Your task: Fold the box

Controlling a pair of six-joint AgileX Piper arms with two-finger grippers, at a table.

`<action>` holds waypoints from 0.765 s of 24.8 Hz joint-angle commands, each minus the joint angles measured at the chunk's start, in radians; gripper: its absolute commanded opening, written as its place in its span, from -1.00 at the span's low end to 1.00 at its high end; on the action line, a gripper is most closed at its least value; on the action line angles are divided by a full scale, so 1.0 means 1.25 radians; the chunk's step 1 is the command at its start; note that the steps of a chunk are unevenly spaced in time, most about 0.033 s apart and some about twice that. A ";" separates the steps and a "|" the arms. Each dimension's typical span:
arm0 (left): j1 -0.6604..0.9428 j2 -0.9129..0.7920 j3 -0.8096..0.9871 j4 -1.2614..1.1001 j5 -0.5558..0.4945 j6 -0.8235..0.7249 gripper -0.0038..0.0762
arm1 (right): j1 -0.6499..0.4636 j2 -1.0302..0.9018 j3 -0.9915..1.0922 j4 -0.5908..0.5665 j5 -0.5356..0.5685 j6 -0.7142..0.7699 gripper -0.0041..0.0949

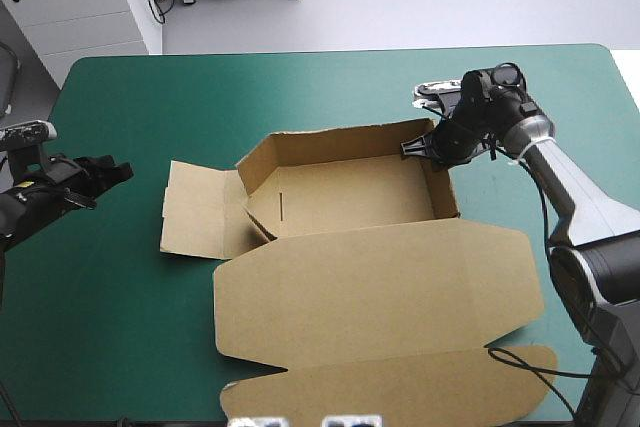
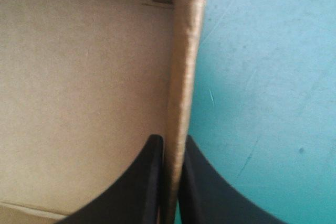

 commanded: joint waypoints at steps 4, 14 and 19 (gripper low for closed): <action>-0.006 -0.014 -0.022 -0.035 -0.027 -0.006 -0.87 | 0.005 -0.009 -0.041 0.000 0.047 -0.005 -0.21; -0.006 -0.013 -0.022 -0.035 -0.022 -0.006 -0.90 | 0.005 -0.064 -0.078 0.004 0.071 0.046 0.13; -0.006 -0.013 -0.022 -0.035 -0.008 -0.006 -0.92 | 0.005 -0.168 0.077 0.006 0.070 0.049 0.13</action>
